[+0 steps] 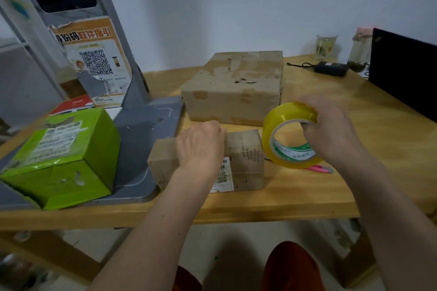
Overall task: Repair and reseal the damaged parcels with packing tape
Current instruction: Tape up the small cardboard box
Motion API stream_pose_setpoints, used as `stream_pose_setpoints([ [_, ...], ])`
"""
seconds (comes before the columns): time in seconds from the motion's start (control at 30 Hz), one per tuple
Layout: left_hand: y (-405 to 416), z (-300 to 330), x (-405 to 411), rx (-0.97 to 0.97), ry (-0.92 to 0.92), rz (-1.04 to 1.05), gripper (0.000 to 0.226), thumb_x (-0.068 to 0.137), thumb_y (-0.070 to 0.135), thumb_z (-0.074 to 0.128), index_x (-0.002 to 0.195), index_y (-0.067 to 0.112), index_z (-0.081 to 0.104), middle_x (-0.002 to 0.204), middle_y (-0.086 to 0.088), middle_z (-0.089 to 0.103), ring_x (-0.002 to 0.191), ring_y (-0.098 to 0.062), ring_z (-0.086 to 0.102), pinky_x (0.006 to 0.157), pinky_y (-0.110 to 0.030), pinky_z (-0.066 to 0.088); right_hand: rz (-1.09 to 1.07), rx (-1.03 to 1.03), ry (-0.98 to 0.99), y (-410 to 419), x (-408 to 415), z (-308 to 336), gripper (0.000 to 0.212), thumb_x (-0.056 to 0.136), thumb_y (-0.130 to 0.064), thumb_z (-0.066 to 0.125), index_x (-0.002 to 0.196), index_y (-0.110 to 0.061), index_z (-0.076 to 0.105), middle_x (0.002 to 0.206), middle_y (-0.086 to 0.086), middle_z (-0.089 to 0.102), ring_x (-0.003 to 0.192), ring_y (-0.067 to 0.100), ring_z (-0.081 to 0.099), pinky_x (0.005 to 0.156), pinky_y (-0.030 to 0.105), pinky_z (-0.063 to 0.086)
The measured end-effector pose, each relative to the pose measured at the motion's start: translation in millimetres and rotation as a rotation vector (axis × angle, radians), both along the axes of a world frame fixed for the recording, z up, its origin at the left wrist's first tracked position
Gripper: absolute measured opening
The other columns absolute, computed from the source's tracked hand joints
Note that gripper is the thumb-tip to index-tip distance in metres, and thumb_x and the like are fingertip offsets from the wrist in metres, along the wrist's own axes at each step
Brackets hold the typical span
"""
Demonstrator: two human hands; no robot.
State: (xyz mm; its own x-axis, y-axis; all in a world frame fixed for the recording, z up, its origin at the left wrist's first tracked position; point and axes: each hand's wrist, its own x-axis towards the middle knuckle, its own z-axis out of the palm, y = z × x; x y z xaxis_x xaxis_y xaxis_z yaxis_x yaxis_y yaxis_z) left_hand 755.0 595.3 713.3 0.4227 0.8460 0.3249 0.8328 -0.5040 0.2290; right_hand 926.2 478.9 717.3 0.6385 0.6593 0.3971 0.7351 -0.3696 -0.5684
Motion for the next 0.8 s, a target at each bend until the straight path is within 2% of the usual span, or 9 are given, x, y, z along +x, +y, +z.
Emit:
stream_pose_setpoints([
  [0.13, 1.2, -1.5, 1.2, 0.027, 0.027, 0.000, 0.032, 0.102, 0.033, 0.043, 0.087, 0.020, 0.067, 0.062, 0.008, 0.043, 0.059, -0.014, 0.038, 0.064, -0.031, 0.028, 0.007, -0.013, 0.011, 1.8, 2.9, -6.7, 0.056, 0.088, 0.004, 0.053, 0.134, -0.026, 0.051, 0.132, 0.005, 0.051, 0.121, 0.027, 0.043, 0.088, 0.034, 0.036],
  [0.27, 1.3, -3.1, 1.7, 0.093, 0.033, 0.001, 0.035, 0.101, 0.033, 0.044, 0.079, 0.019, 0.068, 0.061, 0.006, 0.045, 0.063, -0.015, 0.043, 0.055, -0.028, 0.026, 0.022, -0.011, 0.033, 0.7, 4.7, -11.9, 0.052, 0.090, 0.002, 0.054, 0.135, -0.025, 0.050, 0.132, 0.005, 0.050, 0.122, 0.026, 0.042, 0.087, 0.031, 0.033],
  [0.47, 6.3, -0.6, 3.2, 0.085, 0.033, -0.026, 0.034, 0.102, 0.039, 0.043, 0.091, 0.021, 0.070, 0.071, 0.006, 0.052, 0.068, -0.017, 0.045, 0.064, -0.031, 0.032, 0.048, 0.002, 0.014, 1.5, 6.1, -9.5, 0.053, 0.089, 0.006, 0.052, 0.134, -0.023, 0.050, 0.128, 0.004, 0.050, 0.118, 0.026, 0.043, 0.084, 0.029, 0.031],
  [0.6, 9.2, -5.3, 3.9, 0.108, 0.049, -0.016, 0.035, 0.102, 0.038, 0.044, 0.085, 0.021, 0.069, 0.066, 0.006, 0.051, 0.065, -0.016, 0.047, 0.063, -0.031, 0.033, 0.061, -0.024, -0.003, 6.5, 7.3, -8.1, 0.055, 0.090, 0.006, 0.051, 0.136, -0.024, 0.048, 0.136, 0.002, 0.047, 0.123, 0.023, 0.040, 0.086, 0.024, 0.027],
  [0.7, 13.7, -3.8, 5.5, 0.131, 0.121, -0.029, 0.033, 0.101, 0.033, 0.045, 0.080, 0.019, 0.067, 0.069, 0.003, 0.057, 0.068, -0.019, 0.051, 0.062, -0.031, 0.034, 0.074, -0.035, 0.026, 7.7, 10.1, -14.3, 0.054, 0.090, 0.005, 0.052, 0.135, -0.023, 0.048, 0.135, 0.003, 0.048, 0.123, 0.024, 0.040, 0.087, 0.025, 0.028],
  [0.8, 16.1, 1.9, 8.2, 0.230, 0.301, -0.076, 0.026, 0.099, 0.020, 0.049, 0.075, 0.017, 0.059, 0.071, -0.001, 0.059, 0.067, -0.022, 0.051, 0.059, -0.031, 0.035, 0.086, -0.029, 0.051, 7.4, 13.4, -21.1, 0.054, 0.090, 0.004, 0.053, 0.135, -0.025, 0.049, 0.135, 0.003, 0.049, 0.123, 0.025, 0.042, 0.090, 0.030, 0.031],
])
